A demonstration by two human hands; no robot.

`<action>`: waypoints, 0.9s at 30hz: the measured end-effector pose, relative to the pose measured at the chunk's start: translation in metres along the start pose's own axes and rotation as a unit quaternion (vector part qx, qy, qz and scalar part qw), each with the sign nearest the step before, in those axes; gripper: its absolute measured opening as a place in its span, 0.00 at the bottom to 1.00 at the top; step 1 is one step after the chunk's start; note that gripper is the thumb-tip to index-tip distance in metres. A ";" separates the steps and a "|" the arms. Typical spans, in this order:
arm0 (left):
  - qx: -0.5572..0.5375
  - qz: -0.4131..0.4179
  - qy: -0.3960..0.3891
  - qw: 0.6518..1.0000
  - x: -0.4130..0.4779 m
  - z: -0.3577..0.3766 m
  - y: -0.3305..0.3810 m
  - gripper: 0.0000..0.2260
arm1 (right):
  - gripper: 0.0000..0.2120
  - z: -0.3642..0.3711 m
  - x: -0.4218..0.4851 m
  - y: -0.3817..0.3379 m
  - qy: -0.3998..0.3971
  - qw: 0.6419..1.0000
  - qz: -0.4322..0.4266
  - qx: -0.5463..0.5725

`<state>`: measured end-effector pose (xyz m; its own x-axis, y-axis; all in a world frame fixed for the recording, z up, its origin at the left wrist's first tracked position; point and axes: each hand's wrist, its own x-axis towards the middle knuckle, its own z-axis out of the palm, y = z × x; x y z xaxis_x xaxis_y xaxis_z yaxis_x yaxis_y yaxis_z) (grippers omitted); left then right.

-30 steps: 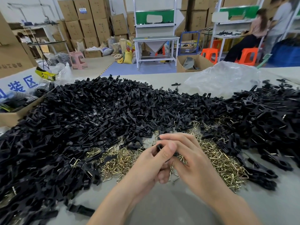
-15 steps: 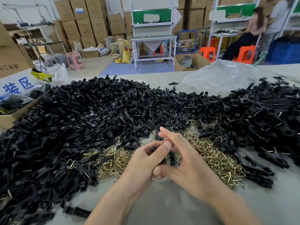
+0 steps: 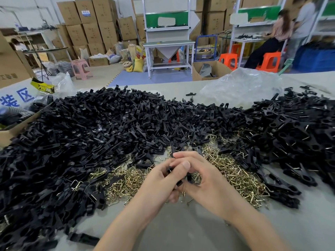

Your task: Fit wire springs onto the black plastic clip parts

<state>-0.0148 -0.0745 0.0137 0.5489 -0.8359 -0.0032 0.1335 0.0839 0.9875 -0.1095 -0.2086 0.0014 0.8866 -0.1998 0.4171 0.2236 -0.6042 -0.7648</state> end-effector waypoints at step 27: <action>0.680 0.055 0.306 0.665 0.021 -0.066 -0.015 0.17 | 0.18 -0.018 0.036 0.021 0.289 0.933 0.157 0.147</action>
<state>0.0488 -0.0575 -0.0115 0.7817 -0.4537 0.4278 -0.5759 -0.7885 0.2161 -0.0804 -0.2424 0.0097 0.5790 -0.7660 0.2792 0.1661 -0.2245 -0.9602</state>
